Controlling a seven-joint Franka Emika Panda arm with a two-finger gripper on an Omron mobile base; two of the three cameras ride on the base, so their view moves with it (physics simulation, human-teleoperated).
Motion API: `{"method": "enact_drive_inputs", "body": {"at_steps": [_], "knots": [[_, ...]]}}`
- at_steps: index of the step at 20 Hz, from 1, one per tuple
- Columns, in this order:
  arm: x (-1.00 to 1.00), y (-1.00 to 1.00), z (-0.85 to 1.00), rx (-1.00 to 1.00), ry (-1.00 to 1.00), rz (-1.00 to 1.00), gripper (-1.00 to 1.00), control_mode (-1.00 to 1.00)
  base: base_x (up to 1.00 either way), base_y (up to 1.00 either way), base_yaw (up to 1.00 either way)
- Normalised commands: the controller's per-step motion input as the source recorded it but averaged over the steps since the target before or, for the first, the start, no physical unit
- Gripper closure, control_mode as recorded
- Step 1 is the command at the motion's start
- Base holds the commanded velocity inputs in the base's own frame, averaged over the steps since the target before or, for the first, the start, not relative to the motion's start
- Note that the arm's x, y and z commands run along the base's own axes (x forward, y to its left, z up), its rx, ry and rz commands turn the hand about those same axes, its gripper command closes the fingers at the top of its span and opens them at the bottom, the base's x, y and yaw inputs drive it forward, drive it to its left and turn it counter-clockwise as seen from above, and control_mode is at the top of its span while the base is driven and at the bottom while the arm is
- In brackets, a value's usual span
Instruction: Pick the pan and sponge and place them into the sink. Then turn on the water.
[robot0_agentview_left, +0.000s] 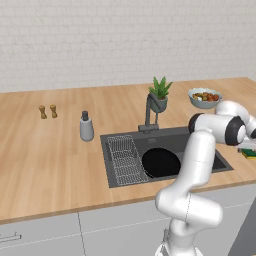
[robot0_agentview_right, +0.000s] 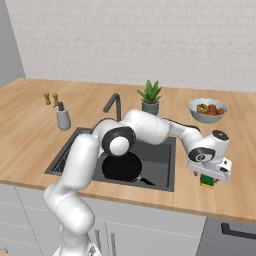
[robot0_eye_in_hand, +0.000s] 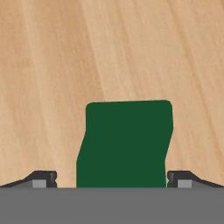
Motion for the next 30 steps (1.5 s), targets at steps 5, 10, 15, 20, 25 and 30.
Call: {"method": "enact_drive_inputs", "body": {"at_steps": [5, 10, 15, 20, 25, 30], "knots": [[0.0, 0.0, -0.19, 0.0, 0.0, 0.0, -1.0, -1.0, 0.0, 0.0, 0.0], [0.0, 0.0, -0.25, 0.0, 0.0, 0.0, 1.0, -1.0, 0.0, 0.0, 0.0], [0.0, 0.0, 0.0, 0.0, 0.0, 0.0, 1.0, -1.0, 0.0, 0.0, 0.0], [0.02, 0.28, 0.0, -0.01, 0.0, 0.0, 1.0, -1.0, 0.0, 0.0, 0.0], [-0.01, 0.97, 0.08, -0.04, 0.0, 0.0, 1.0, -1.0, 0.0, 0.0, 0.0], [0.0, 1.0, 0.18, -0.03, 0.0, 0.0, 1.0, -1.0, 0.0, 0.0, 0.0]]}}
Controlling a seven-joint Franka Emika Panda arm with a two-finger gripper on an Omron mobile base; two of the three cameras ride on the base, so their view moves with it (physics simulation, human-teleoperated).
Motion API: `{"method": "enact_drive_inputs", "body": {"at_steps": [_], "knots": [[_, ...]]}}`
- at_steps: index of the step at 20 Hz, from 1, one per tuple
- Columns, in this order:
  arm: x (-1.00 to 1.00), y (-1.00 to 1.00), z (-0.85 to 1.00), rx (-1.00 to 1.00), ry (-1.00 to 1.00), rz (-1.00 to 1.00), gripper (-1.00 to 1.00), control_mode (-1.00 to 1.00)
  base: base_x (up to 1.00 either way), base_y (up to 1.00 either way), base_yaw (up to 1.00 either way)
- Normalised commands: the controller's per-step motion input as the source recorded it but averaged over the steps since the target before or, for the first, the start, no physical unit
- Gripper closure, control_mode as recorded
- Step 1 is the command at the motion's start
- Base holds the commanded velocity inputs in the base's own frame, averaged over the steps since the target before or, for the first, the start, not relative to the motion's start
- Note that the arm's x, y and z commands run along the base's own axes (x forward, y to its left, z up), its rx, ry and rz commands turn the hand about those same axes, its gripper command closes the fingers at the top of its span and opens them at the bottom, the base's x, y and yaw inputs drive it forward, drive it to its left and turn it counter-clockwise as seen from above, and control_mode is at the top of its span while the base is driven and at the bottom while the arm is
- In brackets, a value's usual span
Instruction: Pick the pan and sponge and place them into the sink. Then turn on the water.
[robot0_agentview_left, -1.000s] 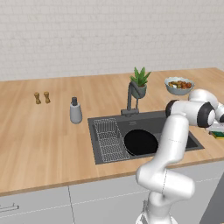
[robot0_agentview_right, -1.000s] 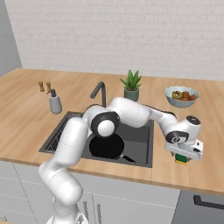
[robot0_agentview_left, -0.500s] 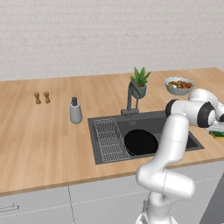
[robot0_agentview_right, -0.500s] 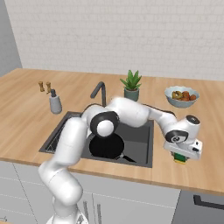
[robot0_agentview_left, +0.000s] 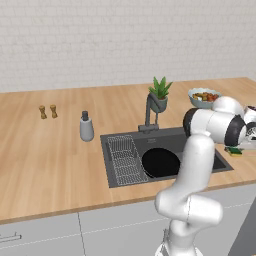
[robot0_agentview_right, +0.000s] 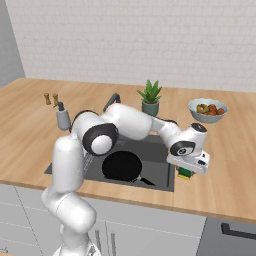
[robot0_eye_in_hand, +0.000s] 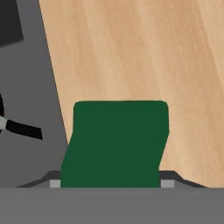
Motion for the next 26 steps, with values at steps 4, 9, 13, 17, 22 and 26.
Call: {"method": "enact_drive_inputs", "body": {"at_steps": [4, 9, 13, 17, 22, 26], "knots": [[0.0, 1.0, 0.08, -0.07, 0.0, 0.0, 1.0, -1.0, 0.0, 0.0, 0.0], [0.1, 0.99, 0.17, -0.01, -0.02, 0.01, 1.0, -1.0, 0.0, 0.0, 0.0], [0.28, 0.66, 0.15, 0.0, -0.04, 0.0, 1.0, -1.0, 0.0, 0.0, 0.0], [0.23, 0.59, 0.0, 0.02, -0.05, 0.0, 1.0, -1.0, 0.0, 0.0, 0.0], [0.29, 0.55, 0.0, 0.03, -0.07, 0.02, 1.0, -1.0, 0.0, 0.0, 0.0], [0.03, 0.49, -0.36, 0.0, -0.08, 0.04, 1.0, -1.0, 0.0, 0.0, 0.0]]}}
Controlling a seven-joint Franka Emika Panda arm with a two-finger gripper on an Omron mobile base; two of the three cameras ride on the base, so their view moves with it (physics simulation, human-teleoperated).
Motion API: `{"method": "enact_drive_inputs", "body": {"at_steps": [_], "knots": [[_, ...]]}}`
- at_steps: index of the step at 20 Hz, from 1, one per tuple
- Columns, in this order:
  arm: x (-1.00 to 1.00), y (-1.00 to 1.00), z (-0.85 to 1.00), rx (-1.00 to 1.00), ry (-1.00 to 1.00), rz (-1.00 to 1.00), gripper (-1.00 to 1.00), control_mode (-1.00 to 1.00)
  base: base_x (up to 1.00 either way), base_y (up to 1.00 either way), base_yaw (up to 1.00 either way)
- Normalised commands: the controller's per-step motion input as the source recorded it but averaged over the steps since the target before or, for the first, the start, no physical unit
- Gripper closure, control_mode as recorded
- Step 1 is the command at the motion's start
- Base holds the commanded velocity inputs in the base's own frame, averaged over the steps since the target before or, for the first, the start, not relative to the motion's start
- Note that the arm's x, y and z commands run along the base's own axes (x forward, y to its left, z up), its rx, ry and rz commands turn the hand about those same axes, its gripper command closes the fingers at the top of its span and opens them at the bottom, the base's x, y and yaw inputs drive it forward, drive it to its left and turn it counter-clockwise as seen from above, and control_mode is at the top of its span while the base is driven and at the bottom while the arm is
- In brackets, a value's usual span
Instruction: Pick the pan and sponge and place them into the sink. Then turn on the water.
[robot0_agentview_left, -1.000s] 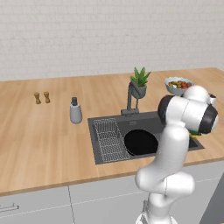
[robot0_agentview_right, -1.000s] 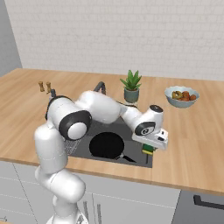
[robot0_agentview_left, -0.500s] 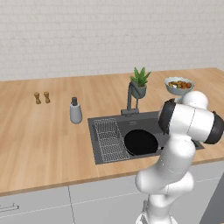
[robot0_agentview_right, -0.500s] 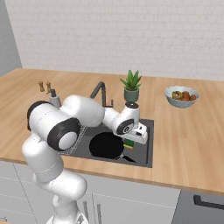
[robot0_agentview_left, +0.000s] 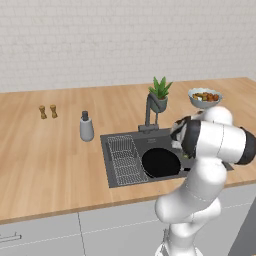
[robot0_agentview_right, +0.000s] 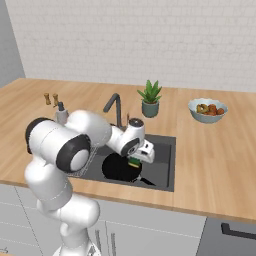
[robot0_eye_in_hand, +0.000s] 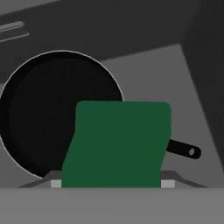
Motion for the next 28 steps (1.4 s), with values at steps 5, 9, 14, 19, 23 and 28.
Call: {"method": "enact_drive_inputs", "body": {"at_steps": [5, 9, 14, 19, 23, 28], "knots": [[0.08, 0.37, -0.44, 0.01, -0.07, 0.04, 1.0, -1.0, 0.0, 0.0, 0.0], [0.18, 0.09, -0.39, 0.03, -0.13, 0.06, 1.0, -1.0, 0.0, 0.0, 0.0], [0.29, 0.03, -0.21, 0.02, -0.09, 0.02, 1.0, -1.0, 0.0, 0.0, 0.0], [0.32, 0.02, -0.35, 0.0, -0.04, 0.0, 1.0, -1.0, 0.0, 0.0, 0.0], [0.23, 0.03, -0.3, 0.0, 0.0, 0.0, 1.0, -1.0, 0.0, 0.0, 0.0], [0.11, 0.01, -0.1, 0.0, 0.0, 0.0, -1.0, -1.0, 0.0, 0.0, 0.0]]}}
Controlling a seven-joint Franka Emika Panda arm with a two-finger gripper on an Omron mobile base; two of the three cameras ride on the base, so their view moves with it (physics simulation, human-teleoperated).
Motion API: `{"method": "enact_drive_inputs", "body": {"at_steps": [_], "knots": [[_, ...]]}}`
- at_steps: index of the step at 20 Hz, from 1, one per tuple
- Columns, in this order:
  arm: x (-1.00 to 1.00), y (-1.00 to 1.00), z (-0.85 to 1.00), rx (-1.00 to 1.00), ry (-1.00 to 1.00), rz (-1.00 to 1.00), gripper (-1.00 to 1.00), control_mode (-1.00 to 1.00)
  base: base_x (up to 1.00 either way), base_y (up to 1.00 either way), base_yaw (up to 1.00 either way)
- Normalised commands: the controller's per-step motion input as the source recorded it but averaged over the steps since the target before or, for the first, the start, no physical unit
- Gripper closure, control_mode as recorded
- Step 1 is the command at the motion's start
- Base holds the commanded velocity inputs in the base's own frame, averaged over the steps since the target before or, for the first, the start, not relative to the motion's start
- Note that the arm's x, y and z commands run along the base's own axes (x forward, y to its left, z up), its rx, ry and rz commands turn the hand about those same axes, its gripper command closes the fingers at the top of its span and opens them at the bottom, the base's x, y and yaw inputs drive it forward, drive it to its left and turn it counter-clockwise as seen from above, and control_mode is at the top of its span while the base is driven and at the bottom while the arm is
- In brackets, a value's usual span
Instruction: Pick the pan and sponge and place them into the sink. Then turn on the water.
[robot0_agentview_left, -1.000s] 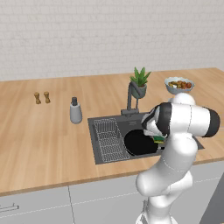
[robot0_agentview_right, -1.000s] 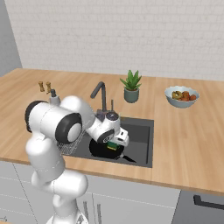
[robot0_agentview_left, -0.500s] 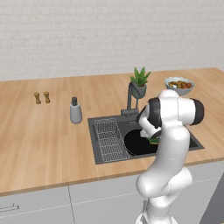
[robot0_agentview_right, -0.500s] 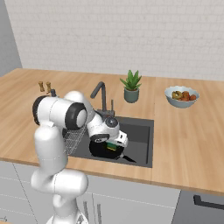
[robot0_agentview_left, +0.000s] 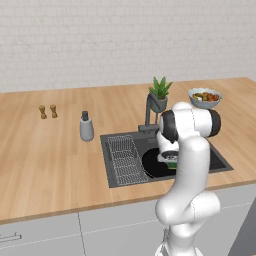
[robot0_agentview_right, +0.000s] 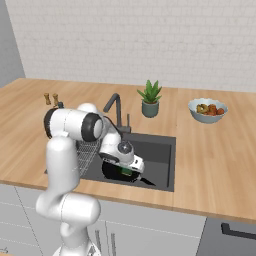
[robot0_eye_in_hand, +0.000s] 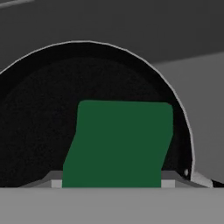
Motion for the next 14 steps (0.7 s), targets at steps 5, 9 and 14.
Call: {"method": "enact_drive_inputs", "body": {"at_steps": [5, 9, 14], "knots": [[0.02, 0.0, 0.0, 0.0, 0.0, 0.0, -1.0, -1.0, 0.0, 0.0, 0.0], [0.01, 0.0, 0.0, 0.0, 0.0, 0.0, -1.0, -1.0, 0.0, 0.0, 0.0], [0.0, 0.0, 0.33, 0.0, -0.08, 0.0, -1.0, -1.0, 0.0, 0.0, 0.0]]}}
